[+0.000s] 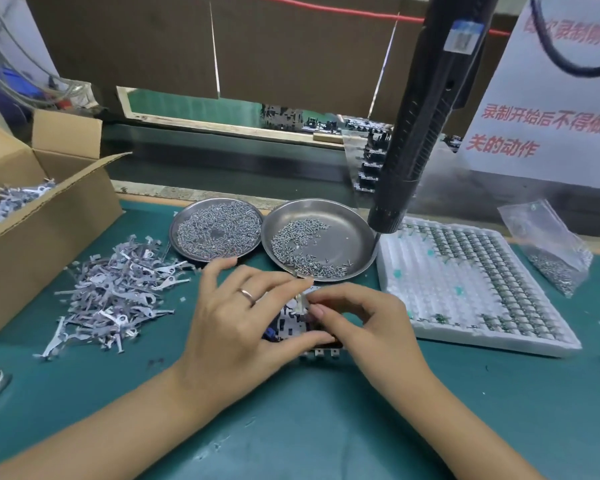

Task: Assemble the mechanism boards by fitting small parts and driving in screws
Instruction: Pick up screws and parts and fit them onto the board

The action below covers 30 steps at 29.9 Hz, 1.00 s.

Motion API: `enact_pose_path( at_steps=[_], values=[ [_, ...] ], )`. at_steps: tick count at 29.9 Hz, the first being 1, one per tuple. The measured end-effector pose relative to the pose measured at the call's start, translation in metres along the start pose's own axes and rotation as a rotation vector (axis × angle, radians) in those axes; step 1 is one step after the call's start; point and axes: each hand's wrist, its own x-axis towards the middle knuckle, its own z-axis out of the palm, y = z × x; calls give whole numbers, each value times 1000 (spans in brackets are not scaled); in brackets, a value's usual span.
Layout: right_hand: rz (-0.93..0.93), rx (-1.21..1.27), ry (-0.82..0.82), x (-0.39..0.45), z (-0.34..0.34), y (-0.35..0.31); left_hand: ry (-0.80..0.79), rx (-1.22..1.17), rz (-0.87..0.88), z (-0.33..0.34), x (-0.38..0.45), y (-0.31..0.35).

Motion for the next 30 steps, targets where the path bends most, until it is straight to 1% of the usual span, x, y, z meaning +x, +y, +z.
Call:
enact_pose_path(
  at_steps=[4, 6, 10, 14, 17, 22, 27, 30],
  values=[
    [-54, -205, -29, 3, -4, 4, -87, -297, -275, -2, 0, -1],
    [-83, -251, -34, 3, -3, 5, -131, -406, -393, -2, -1, -3],
    [-118, -290, -51, 3, 1, 10, -237, -491, -510, -4, -2, -10],
    [-81, -257, -28, 2, 1, 13, -305, -594, -592, -4, -2, -11],
    [-87, -228, -28, 0, 0, 12, -329, -591, -596, -4, -3, -12],
    [-230, -353, -76, -4, 0, 10, -370, -571, -593, -5, -2, -13],
    [-266, -379, -106, -4, -1, 11, -403, -622, -658, -7, -3, -14],
    [-291, -404, -100, -4, 0, 13, -421, -631, -662, -8, -2, -14]
  ],
)
